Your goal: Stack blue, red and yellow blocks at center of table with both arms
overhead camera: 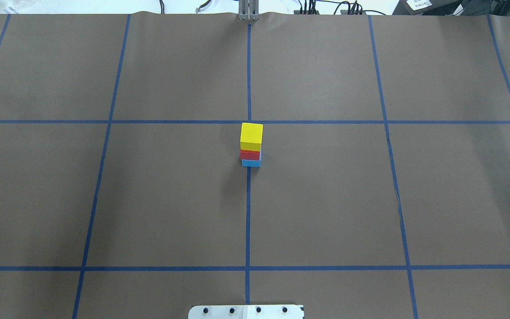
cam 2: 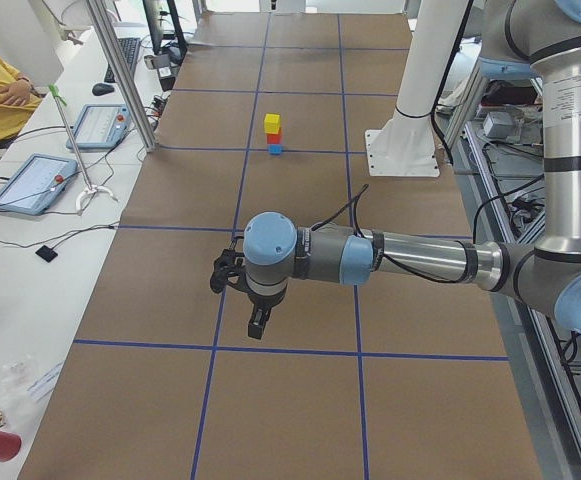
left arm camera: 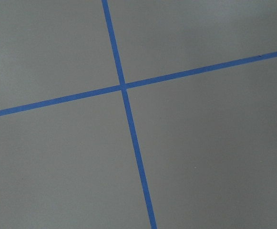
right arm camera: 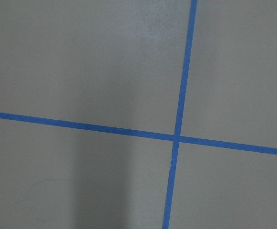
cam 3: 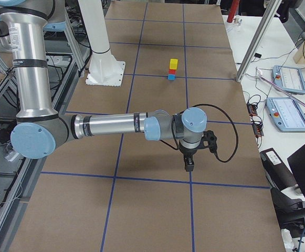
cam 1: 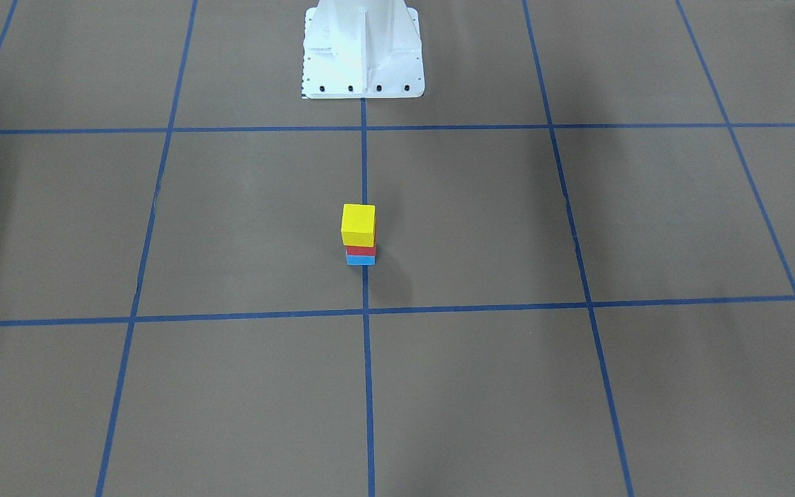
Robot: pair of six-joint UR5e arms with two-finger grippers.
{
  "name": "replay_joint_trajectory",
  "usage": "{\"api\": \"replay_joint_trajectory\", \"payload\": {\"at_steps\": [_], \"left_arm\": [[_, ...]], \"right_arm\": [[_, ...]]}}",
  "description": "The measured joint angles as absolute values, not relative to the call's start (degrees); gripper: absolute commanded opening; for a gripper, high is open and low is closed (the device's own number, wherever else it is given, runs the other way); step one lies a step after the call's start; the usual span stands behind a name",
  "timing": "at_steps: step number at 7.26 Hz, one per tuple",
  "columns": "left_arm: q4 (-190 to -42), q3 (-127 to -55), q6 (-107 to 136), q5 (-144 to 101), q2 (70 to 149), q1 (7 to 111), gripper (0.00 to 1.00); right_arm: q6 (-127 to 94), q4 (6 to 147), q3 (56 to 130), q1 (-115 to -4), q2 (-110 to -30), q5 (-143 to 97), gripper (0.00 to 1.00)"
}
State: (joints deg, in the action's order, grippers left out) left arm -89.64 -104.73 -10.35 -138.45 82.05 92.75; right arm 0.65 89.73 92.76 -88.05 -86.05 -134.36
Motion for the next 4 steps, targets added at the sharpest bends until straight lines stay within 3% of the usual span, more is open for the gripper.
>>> {"api": "replay_joint_trajectory", "payload": {"at_steps": [4], "left_arm": [[-89.6, -105.0, -10.3, -138.3, 82.2, 92.7, 1.0]], "right_arm": [[0.5, 89.7, 93.0, -88.0, -86.4, -132.3, 1.0]]}}
